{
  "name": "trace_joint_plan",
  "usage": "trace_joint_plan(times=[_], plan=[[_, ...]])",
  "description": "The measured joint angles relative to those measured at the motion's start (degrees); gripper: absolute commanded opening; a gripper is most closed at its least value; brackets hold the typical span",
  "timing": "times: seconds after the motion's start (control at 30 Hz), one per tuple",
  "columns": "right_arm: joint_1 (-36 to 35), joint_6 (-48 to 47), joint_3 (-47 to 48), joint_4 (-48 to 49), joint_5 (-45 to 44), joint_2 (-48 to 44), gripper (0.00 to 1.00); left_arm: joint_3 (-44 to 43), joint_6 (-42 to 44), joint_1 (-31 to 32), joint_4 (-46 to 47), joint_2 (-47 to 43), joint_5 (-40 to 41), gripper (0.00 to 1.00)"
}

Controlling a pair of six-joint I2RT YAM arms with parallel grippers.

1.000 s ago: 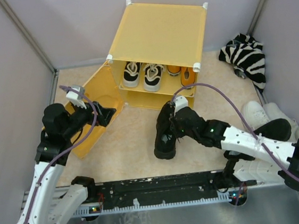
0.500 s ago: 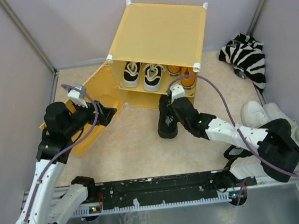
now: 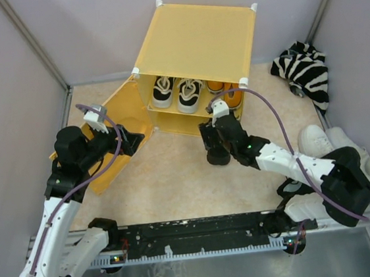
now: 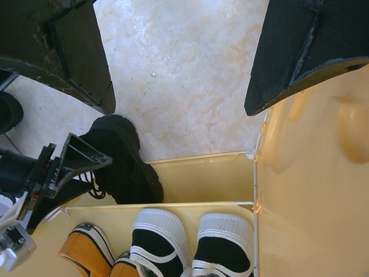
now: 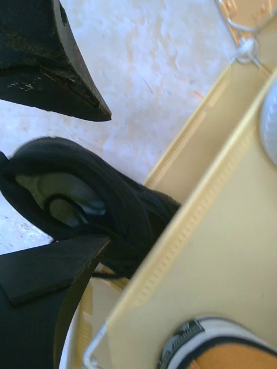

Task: Place and organize the shoes in the shoe cabinet

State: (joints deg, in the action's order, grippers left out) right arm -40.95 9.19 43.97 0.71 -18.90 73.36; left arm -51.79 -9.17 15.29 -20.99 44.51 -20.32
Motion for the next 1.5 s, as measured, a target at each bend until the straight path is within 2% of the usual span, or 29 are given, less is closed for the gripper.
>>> trace_joint_plan(times=[0.33,0.57,0.77,0.83,1.03,1.3,1.5], plan=[[-11.52,2.12,5.55,-14.05,-4.85,-3.65,0.79,0.00,0.02,0.00,-0.02,0.00,0.31,0.99],[-11.80,5.57,6.08,-21.79,-9.92,-1.79,0.79,0.00,0.02,0.00,-0.04,-0.09,0.42,0.99],[-11.80,5.97,5.79,-22.32,-11.45,2.93,0.75,-0.02,0.02,0.00,-0.04,-0.09,0.48,0.99],[-11.80,5.81,5.16,-20.79,-12.37,3.98,0.67,0.00,0.04,0.00,-0.04,-0.09,0.61,0.99],[-11.74,3.41,2.60,-15.02,-14.99,6.60,0.02,-0.02,0.04,0.00,-0.07,-0.11,0.70,0.99],[-11.78,-1.49,4.63,-12.72,-14.23,9.77,0.00,-0.02,0.07,0.00,-0.11,-0.81,0.90,0.99],[-11.58,-6.03,11.85,-13.20,-10.99,15.06,0.00,-0.02,0.07,0.00,-0.13,-0.90,0.90,0.99]])
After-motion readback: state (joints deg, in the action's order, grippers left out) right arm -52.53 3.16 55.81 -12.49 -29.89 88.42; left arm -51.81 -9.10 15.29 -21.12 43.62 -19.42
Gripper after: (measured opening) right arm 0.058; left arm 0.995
